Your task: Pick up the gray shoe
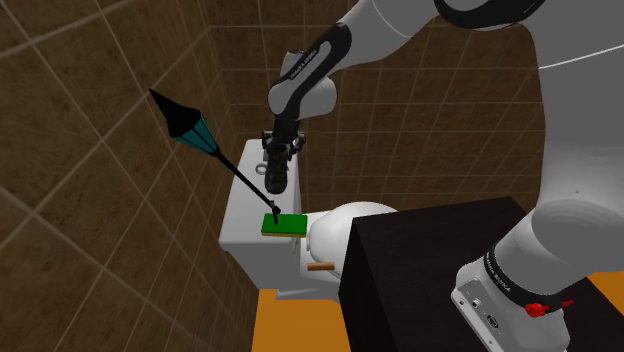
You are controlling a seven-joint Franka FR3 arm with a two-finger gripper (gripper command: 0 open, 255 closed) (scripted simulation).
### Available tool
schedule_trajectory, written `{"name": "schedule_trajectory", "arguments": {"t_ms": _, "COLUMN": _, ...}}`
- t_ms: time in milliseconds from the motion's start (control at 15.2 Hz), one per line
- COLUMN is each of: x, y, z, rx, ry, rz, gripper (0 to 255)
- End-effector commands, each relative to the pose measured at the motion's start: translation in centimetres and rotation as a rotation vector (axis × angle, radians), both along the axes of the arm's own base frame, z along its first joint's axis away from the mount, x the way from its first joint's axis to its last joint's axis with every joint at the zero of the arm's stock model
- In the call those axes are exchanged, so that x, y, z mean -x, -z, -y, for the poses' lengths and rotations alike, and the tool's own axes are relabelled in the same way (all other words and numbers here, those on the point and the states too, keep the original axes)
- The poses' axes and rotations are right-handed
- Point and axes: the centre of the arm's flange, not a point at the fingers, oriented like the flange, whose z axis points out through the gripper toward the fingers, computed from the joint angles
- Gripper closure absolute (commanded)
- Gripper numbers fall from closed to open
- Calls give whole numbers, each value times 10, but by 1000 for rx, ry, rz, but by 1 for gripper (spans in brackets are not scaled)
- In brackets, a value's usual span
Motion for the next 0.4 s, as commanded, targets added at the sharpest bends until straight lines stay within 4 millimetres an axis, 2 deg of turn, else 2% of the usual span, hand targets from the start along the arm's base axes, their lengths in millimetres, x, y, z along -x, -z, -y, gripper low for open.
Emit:
{"name": "schedule_trajectory", "arguments": {"t_ms": 0, "x": 0, "y": -12, "z": 0, "rx": -1, "ry": 0, "rz": 1, "gripper": 255}}
{"name": "schedule_trajectory", "arguments": {"t_ms": 198, "x": 0, "y": -27, "z": 0, "rx": -1, "ry": 0, "rz": 1, "gripper": 255}}
{"name": "schedule_trajectory", "arguments": {"t_ms": 330, "x": 0, "y": -28, "z": 0, "rx": -1, "ry": 0, "rz": 1, "gripper": 255}}
